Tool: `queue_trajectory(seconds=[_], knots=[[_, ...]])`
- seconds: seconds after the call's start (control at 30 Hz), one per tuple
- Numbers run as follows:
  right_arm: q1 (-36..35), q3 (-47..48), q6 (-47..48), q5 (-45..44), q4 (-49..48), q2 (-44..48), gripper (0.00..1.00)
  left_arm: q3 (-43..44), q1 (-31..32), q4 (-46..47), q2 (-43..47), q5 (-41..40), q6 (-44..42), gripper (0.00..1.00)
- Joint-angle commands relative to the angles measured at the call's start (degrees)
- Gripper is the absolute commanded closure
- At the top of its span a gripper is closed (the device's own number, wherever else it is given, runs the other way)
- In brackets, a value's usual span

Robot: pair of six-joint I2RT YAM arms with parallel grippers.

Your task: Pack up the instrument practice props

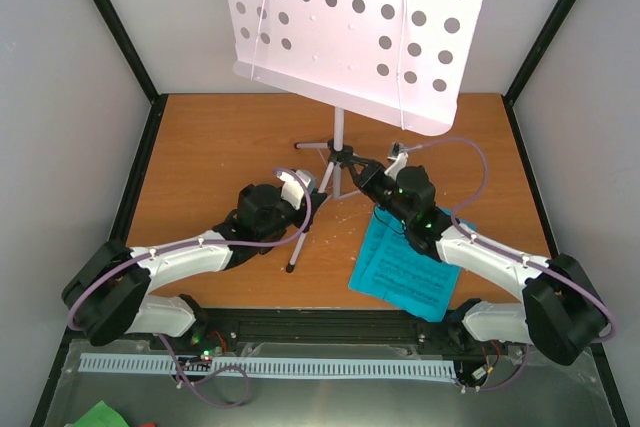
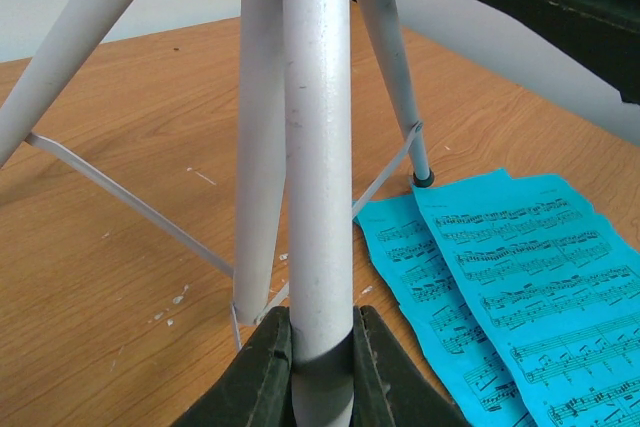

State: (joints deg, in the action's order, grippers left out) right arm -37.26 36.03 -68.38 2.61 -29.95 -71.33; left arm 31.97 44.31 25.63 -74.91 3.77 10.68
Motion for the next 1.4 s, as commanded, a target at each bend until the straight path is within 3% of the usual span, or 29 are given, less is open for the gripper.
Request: queue_trajectory(seconds=[0.0,0.13,0.33,0.53,0.67,0.73,0.77,0.83,0.9,1.0,1.13,1.37], knots=[[0.34,4.16,22.97,1.09,5.26,2.15,0.97,-0.13,0.68,0.25,1.48,2.3,-2.06,0.97],[-0.74,9.31,49.64,0.55,15.46,3.71,0.97,-0.13,0.69,0.3,1.53,2.37,-2.07,0.97],[-2.29,12.31,93.8,-3.76,22.2,5.83,0.97,-0.16,0.69,0.47,1.37,2.73,-1.89,0.97],[-5.0,16.15,116.88,-13.57,24.93,2.59,0.97,-0.06,0.68,0.49,0.76,2.65,-1.97,0.97],[-7.33,14.34,129.04,-22.5,19.4,1.39,0.97,0.03,0.68,0.43,0.56,2.36,-2.02,0.97],[-7.35,13.62,128.79,-22.74,17.18,2.86,0.93,-0.04,0.69,0.58,0.69,2.59,-1.83,0.97],[-7.25,13.67,125.89,-21.19,17.8,3.99,0.85,-0.18,0.69,0.72,0.73,2.78,-1.66,0.97],[-7.22,13.76,120.32,-18.08,19.99,6.47,0.58,-0.32,0.69,1.18,0.61,2.98,-1.48,0.97],[-6.58,13.14,113.37,-15.39,21.66,9.27,0.44,-0.33,0.69,1.19,0.33,3.0,-1.36,0.97],[-1.2,10.43,98.96,-8.08,22.46,13.76,0.35,-0.87,0.68,2.13,0.34,2.89,-1.19,0.98],[9.94,7.95,82.46,9.41,20.01,16.11,0.29,-2.34,0.68,4.59,0.49,3.12,-1.45,0.97],[20.83,16.26,61.18,35.76,7.39,8.14,0.23,-2.79,0.67,5.88,-0.52,3.4,-1.76,0.97]])
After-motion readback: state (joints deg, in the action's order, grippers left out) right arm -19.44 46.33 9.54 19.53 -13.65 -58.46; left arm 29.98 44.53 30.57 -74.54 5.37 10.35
